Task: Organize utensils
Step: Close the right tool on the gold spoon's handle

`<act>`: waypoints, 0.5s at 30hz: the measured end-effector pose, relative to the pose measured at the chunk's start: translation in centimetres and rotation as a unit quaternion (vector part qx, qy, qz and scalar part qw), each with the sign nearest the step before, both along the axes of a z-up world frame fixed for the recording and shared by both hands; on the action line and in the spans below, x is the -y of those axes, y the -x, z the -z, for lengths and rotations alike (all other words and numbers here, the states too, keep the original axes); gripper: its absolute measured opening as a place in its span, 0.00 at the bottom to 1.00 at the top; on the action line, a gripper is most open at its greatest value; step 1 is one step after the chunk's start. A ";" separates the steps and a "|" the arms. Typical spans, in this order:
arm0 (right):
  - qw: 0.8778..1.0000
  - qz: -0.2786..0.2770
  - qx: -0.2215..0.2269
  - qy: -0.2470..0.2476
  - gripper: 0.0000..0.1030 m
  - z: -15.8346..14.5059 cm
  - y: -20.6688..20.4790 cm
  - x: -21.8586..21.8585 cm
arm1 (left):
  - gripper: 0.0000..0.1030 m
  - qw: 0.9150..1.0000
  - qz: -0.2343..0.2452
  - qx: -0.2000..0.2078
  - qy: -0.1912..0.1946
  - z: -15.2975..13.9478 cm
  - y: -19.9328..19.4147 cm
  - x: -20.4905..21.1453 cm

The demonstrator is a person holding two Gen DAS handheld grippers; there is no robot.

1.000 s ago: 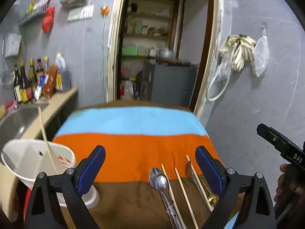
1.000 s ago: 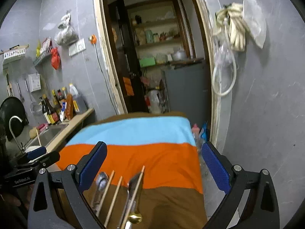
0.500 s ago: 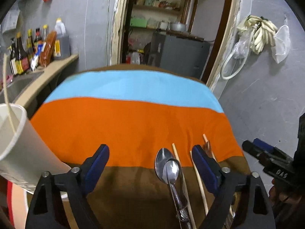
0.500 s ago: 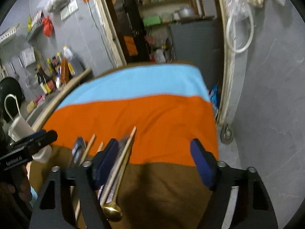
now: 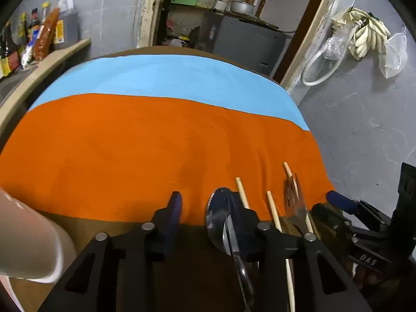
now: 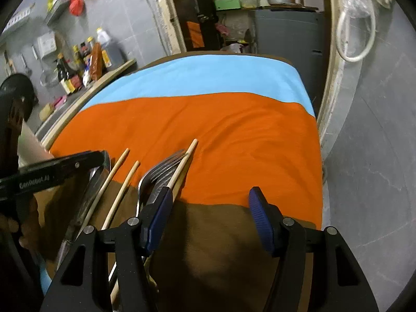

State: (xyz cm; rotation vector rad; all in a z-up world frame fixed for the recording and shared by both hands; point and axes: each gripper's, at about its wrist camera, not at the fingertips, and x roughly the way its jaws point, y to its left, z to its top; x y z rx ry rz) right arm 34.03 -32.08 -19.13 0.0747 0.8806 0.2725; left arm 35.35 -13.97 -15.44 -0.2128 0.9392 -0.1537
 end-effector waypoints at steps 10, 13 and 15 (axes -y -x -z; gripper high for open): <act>0.999 -0.012 -0.010 0.030 0.53 -0.5 -0.8 -0.6 | 0.16 0.999 0.029 -0.032 0.012 0.8 -1.2 0.7; 0.999 -0.009 -0.018 0.040 0.45 -0.4 -1.1 -0.2 | 0.10 0.999 0.027 -0.035 0.008 0.8 -1.2 0.5; 0.999 -0.010 -0.021 0.043 0.43 -0.5 -1.0 -0.1 | 0.08 0.999 0.024 -0.037 0.013 0.6 -1.1 0.1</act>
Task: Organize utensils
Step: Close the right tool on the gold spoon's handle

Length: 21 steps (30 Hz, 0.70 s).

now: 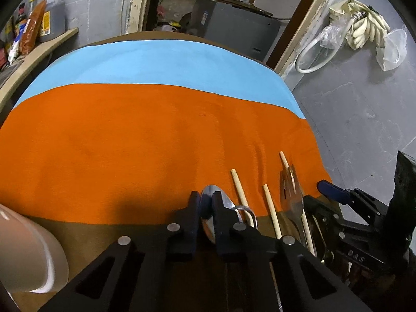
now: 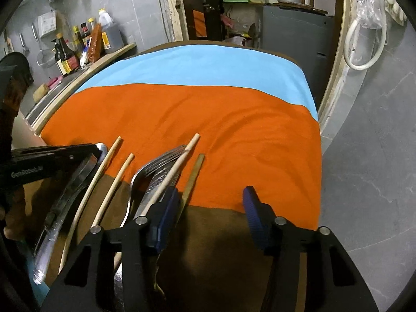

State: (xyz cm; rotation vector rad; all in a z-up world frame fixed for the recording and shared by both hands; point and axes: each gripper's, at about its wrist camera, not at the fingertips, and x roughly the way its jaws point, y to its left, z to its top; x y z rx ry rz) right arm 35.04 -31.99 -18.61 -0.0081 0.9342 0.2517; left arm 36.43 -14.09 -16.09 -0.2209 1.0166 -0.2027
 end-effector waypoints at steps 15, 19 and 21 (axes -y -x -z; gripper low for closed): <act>0.997 -0.019 -0.052 -0.045 0.29 0.7 -3.5 0.2 | 0.08 1.000 0.006 -0.024 0.018 0.3 -0.3 -0.9; 0.997 -0.014 -0.075 -0.033 0.25 0.9 -3.2 -0.3 | 0.08 0.999 0.008 -0.029 0.018 0.3 -0.4 -0.8; 0.996 -0.013 -0.089 -0.026 0.23 1.0 -2.8 -0.6 | 0.08 0.999 0.006 -0.029 0.017 0.2 -0.3 -0.8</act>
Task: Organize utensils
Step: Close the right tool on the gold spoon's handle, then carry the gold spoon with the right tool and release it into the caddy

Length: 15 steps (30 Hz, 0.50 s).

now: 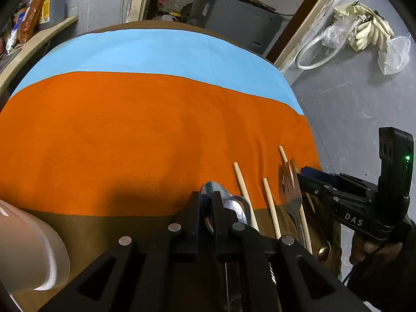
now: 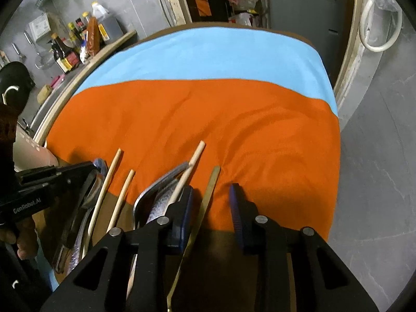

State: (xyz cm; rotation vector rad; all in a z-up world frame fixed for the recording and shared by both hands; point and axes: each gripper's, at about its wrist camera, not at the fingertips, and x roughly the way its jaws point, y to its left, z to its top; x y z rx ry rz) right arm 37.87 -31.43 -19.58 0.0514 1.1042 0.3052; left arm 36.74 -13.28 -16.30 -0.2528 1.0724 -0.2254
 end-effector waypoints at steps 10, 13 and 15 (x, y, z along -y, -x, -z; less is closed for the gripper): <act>0.990 0.075 -0.040 -0.115 0.04 0.6 1.7 3.2 | 0.03 0.999 -0.004 0.039 -0.006 -2.5 1.9 -0.1; 0.985 0.094 -0.036 -0.139 0.04 0.6 3.3 3.5 | 0.02 0.999 -0.005 0.053 -0.011 -3.5 2.8 -0.4; 0.983 0.105 -0.028 -0.148 0.04 0.4 4.6 3.7 | 0.02 0.998 -0.005 0.063 -0.014 -4.1 3.4 -0.5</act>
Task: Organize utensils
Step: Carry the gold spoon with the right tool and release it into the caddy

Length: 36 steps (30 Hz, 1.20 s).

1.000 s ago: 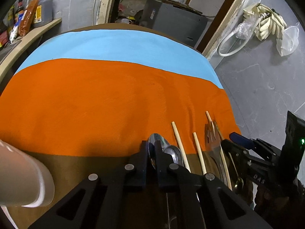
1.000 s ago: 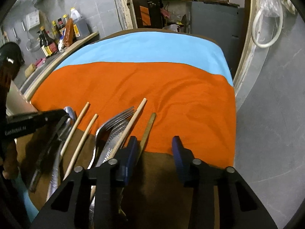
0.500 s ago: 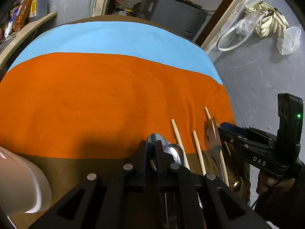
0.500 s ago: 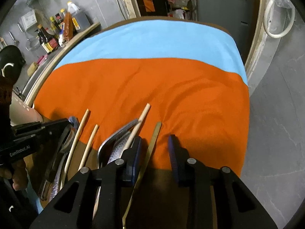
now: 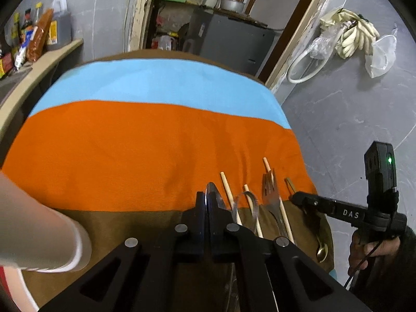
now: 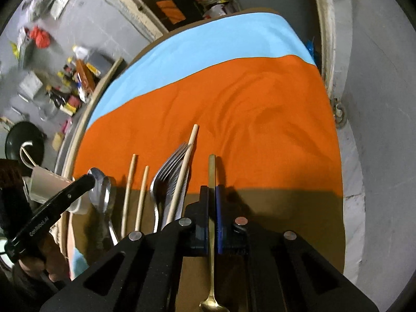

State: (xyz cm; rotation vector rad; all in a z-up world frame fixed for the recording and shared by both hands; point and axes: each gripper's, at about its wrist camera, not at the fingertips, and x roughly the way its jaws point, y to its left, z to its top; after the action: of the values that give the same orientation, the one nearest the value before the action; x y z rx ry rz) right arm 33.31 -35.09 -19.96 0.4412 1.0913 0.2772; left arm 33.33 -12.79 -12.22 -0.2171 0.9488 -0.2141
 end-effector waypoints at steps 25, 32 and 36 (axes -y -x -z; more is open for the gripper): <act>0.974 0.115 0.184 0.065 0.02 -10.7 10.3 -1.0 | 0.02 0.986 0.017 0.157 -0.051 -7.8 6.5 -1.7; 0.958 0.128 0.246 0.074 0.02 -15.6 11.7 -3.1 | 0.02 0.980 0.014 0.195 -0.046 -11.0 8.1 -4.5; 0.950 0.116 0.281 0.064 0.02 -18.5 11.5 -5.7 | 0.02 0.976 0.004 0.213 -0.041 -13.2 9.1 -6.9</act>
State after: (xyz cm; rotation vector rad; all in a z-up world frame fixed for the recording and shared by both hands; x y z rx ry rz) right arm 21.78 -29.42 -1.42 0.3399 0.4881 0.1108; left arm 24.25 -5.87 0.99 -0.0858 0.5307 -0.2178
